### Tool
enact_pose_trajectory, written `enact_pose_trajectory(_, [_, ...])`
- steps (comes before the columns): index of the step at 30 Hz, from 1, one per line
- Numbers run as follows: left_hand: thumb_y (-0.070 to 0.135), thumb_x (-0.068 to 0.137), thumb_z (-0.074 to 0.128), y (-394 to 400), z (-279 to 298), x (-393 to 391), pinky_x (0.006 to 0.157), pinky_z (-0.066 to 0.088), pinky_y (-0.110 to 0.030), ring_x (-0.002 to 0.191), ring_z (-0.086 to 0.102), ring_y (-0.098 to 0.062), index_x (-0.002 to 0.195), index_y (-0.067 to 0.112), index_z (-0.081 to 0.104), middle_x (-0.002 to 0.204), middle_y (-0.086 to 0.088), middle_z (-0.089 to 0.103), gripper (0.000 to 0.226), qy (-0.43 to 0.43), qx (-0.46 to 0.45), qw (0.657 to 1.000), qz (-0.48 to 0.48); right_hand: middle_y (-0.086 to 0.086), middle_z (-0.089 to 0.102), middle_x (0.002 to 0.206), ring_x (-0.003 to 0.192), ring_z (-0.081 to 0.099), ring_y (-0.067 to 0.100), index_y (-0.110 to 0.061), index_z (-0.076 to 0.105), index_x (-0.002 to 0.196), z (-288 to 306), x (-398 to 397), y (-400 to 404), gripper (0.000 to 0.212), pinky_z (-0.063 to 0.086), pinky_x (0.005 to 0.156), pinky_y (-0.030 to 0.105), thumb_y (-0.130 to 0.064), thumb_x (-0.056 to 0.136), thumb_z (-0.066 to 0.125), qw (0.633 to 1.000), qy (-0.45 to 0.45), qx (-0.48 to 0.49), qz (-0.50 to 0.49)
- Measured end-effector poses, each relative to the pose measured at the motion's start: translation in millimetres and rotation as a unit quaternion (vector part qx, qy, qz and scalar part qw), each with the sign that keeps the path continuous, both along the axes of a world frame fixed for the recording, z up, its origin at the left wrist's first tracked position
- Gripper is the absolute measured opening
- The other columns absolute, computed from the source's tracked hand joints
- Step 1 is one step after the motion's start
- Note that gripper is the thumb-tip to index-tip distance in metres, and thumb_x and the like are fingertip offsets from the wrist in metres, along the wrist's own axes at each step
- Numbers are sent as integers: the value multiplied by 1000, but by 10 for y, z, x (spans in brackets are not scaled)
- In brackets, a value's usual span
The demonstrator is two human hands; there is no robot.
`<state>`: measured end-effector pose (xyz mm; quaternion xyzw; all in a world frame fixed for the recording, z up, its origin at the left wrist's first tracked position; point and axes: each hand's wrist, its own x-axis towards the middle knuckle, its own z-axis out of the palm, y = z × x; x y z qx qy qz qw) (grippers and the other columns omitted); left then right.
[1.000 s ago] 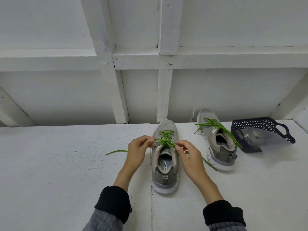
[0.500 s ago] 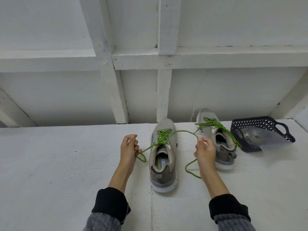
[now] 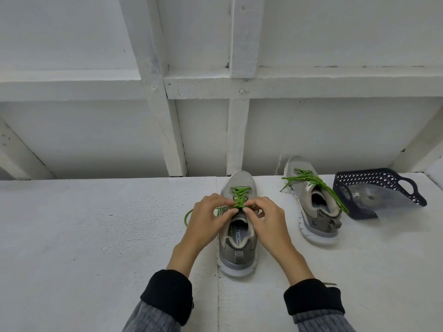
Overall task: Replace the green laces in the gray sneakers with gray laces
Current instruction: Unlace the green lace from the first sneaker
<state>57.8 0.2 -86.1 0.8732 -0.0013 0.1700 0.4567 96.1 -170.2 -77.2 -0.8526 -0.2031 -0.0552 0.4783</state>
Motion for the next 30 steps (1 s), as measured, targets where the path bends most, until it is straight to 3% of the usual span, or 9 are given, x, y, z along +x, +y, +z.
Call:
enact_pose_trajectory(2, [34,88,71,-20,12,17,91,46,-32,100,55,-1,100,33,74,99,17,65,12,-2,27,1000,-6,-7,59,95,87,55,-3,-21,63,87,26,1,-2,15,39,74,5,-6,89,64,999,27,13,23])
enact_pose_trajectory(4, [36,91,66,-45,13,21,92,41,-30,102,49,-1,101,34,71,104,18,60,11,7,48,999,-24,-3,53,107,95,51,-4,-22,57,84,45,7,-30,17,37,80,7,-6,91,61,994,90,21,52])
enact_pose_trajectory(7, [30,93,63,-64,33,-6,98,31,-21,115,41,-8,97,36,64,112,13,52,7,83,-27,993,-77,-4,43,119,115,41,7,-23,51,81,53,37,-115,18,30,92,17,-9,87,62,991,102,-42,81])
enact_pose_trajectory(10, [20,95,61,-63,100,-7,95,28,-16,115,38,-12,91,30,62,110,8,49,11,141,-66,983,-101,-8,40,121,118,32,8,-22,47,79,91,73,-146,20,27,91,15,-12,83,64,985,82,-107,110])
enact_pose_trajectory(12, [16,96,58,-57,166,10,93,31,-18,111,42,-11,85,25,63,107,4,50,15,160,-124,975,-96,-8,45,118,119,37,10,-22,47,74,103,92,-148,25,30,90,11,-9,82,67,985,115,-59,111])
enact_pose_trajectory(17, [27,89,56,58,177,-4,93,39,-28,90,59,-4,74,16,60,88,8,64,19,154,-335,928,-56,-4,61,115,112,55,11,-10,52,67,219,80,-247,24,39,92,26,-2,85,65,959,224,169,34])
enact_pose_trajectory(21, [29,92,54,203,231,-48,94,41,-37,80,58,-14,68,17,53,75,1,62,27,68,-577,814,15,1,64,100,88,57,12,-8,58,77,386,151,-418,15,46,85,31,-2,90,58,911,225,339,-70])
enact_pose_trajectory(26, [27,102,50,496,299,-18,78,48,-29,62,49,-11,79,16,52,63,5,50,25,-9,-621,764,176,4,53,68,57,48,13,-10,50,76,465,156,-473,20,46,65,27,-3,95,52,864,200,442,-133])
enact_pose_trajectory(30, [19,102,49,530,244,-52,69,48,-26,59,39,-9,106,17,63,68,3,44,15,12,-531,812,243,2,55,63,53,45,13,-12,50,79,470,103,-419,22,45,61,28,-5,98,44,836,186,488,-168])
